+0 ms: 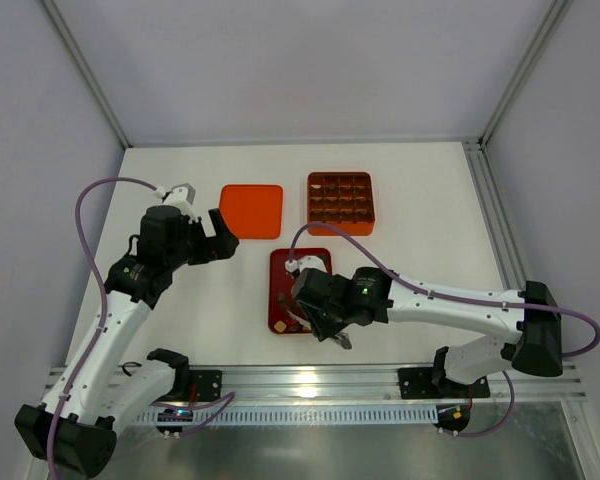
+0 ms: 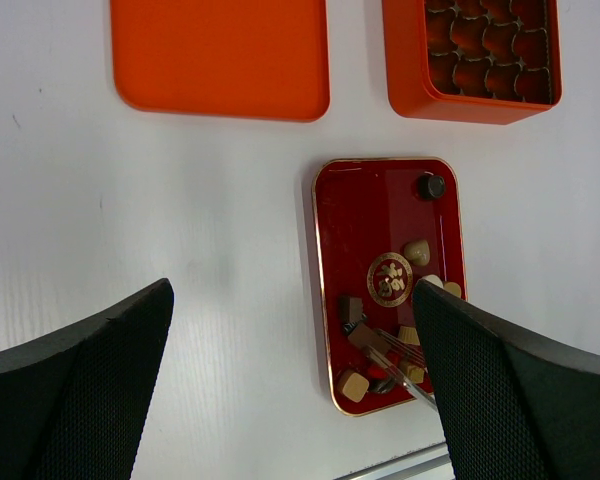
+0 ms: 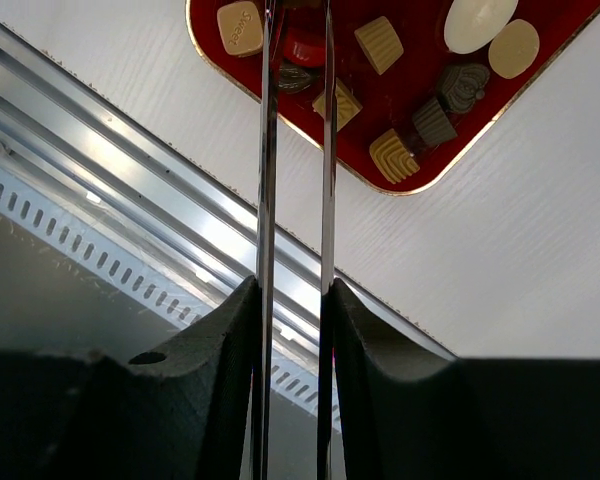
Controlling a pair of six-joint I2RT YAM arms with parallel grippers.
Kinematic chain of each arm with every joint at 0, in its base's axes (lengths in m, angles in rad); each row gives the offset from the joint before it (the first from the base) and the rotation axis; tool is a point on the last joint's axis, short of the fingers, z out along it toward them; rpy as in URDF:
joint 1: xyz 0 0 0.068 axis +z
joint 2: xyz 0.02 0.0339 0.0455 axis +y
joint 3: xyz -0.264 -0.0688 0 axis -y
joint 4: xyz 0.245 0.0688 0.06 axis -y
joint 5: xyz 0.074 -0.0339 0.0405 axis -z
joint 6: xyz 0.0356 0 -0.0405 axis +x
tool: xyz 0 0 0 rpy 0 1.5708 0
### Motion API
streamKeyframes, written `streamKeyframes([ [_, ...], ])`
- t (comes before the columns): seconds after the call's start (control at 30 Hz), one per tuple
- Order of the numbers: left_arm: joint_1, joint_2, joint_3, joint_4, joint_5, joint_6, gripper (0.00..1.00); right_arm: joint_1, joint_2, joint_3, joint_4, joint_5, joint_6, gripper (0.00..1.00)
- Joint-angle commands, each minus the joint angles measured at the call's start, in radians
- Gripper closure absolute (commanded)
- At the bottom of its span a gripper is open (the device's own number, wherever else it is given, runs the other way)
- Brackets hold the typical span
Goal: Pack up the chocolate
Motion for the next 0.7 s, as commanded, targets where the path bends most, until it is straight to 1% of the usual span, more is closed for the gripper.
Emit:
streamKeyframes([
  [0.0,0.002,-0.006,0.003,0.006,0.013,0.0,0.0,0.005,-0.045,0.047,0.004,0.05,0.024,0.65],
  [0.5,0.002,-0.008,0.003,0.008,0.013,0.0,0.0,-0.018,-0.114,0.052,-0.037,0.064,0.032,0.65],
  [0.63,0.002,-0.008,0.005,0.006,0.016,0.0,0.0,-0.06,-0.12,0.052,-0.031,0.046,0.002,0.66],
  [0.67,0.002,-0.008,0.005,0.009,0.016,0.0,0.0,-0.087,-0.123,0.053,-0.025,0.032,-0.008,0.66],
])
